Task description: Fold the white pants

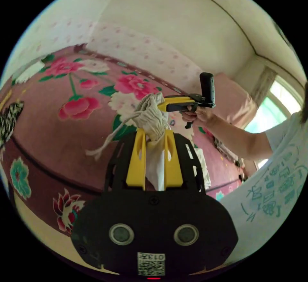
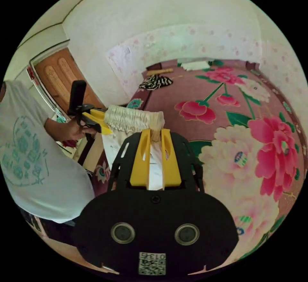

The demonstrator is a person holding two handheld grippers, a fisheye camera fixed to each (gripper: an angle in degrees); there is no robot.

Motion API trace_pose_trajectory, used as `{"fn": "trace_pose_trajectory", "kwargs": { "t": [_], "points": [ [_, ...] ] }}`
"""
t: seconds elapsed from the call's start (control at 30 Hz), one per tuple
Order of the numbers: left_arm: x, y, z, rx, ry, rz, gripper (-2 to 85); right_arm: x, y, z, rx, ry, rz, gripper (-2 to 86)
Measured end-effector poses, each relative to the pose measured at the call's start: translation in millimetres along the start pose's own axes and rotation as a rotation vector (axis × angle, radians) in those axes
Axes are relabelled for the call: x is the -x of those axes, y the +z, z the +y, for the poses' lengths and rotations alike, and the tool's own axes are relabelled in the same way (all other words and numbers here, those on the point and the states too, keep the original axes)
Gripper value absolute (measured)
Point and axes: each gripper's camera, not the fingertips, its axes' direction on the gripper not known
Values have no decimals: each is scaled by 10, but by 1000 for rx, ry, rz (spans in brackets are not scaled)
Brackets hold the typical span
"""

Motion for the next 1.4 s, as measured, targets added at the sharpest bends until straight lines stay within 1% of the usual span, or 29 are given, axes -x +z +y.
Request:
{"fn": "trace_pose_trajectory", "kwargs": {
  "t": [0.03, 0.07, 0.13, 0.17, 0.23, 0.27, 0.33, 0.37, 0.43, 0.47, 0.5, 0.53, 0.6, 0.63, 0.7, 0.77, 0.87, 0.9, 0.97, 1.0, 1.03, 1.07, 1.13, 1.2, 1.23, 1.33, 1.4],
  "points": [
    [-341, 92, -56, 20, 112, 21, 90, 162, -328, 293, -27, 2, 65, 61],
    [-513, 151, -73, 32, 165, 31, 91, 244, -472, 448, -31, 9, 99, 61],
    [-1190, 483, -40, 93, 358, 42, 92, 562, -870, 1116, 14, 59, 247, 62],
    [-1349, 584, -11, 112, 395, 43, 93, 634, -923, 1289, 35, 77, 282, 62],
    [-1928, 1024, 186, 176, 537, 44, 93, 869, -983, 1984, 127, 159, 408, 59],
    [-2055, 1144, 248, 196, 557, 36, 93, 906, -967, 2156, 148, 186, 431, 57],
    [-2513, 1651, 524, 283, 660, -1, 93, 985, -835, 2829, 198, 313, 520, 55],
    [-2612, 1774, 597, 307, 686, -15, 94, 983, -781, 2993, 215, 355, 535, 55],
    [-2974, 2260, 935, 436, 857, -36, 98, 964, -533, 3603, 310, 529, 565, 50],
    [-3045, 2369, 1015, 482, 887, -40, 100, 962, -491, 3729, 331, 576, 560, 49],
    [-3170, 2547, 1157, 567, 942, -38, 105, 984, -464, 3946, 333, 657, 526, 46],
    [-3268, 2641, 1268, 583, 994, -53, 106, 1029, -495, 4124, 310, 723, 490, 47],
    [-3354, 2661, 1342, 509, 1005, -103, 107, 1122, -600, 4349, 276, 794, 480, 53],
    [-3381, 2683, 1361, 491, 992, -116, 107, 1188, -696, 4480, 245, 850, 491, 58],
    [-3438, 2712, 1363, 482, 986, -135, 109, 1321, -819, 4588, 162, 885, 521, 63],
    [-3535, 2735, 1335, 497, 993, -146, 110, 1436, -790, 4556, 136, 854, 557, 63],
    [-3662, 2682, 1213, 521, 952, -87, 101, 1569, -515, 4374, 130, 721, 581, 42],
    [-3650, 2630, 1152, 515, 920, -65, 84, 1606, -390, 4343, 115, 680, 587, 32],
    [-3551, 2533, 1034, 497, 841, -42, 67, 1591, -129, 4407, 180, 636, 525, 21],
    [-3438, 2453, 928, 456, 767, -40, 62, 1564, 70, 4547, 267, 630, 521, 15],
    [-3314, 2376, 804, 404, 697, -42, 59, 1593, 173, 4725, 281, 599, 554, 10],
    [-3257, 2347, 733, 380, 668, -42, 59, 1624, 162, 4803, 243, 584, 564, 8],
    [-3103, 2381, 451, 323, 646, -67, 60, 1603, 118, 5003, 246, 613, 528, 3],
    [-3031, 2592, 250, 349, 678, -104, 66, 1620, 57, 5057, 253, 642, 546, 0],
    [-2976, 2777, 125, 380, 687, -128, 70, 1687, -10, 5072, 205, 641, 592, 0],
    [-2811, 3227, -141, 438, 666, -144, 75, 1834, -17, 5118, 109, 628, 633, -1],
    [-2696, 3460, -269, 486, 642, -125, 78, 1872, 181, 5191, 156, 568, 634, -1]
  ]
}}
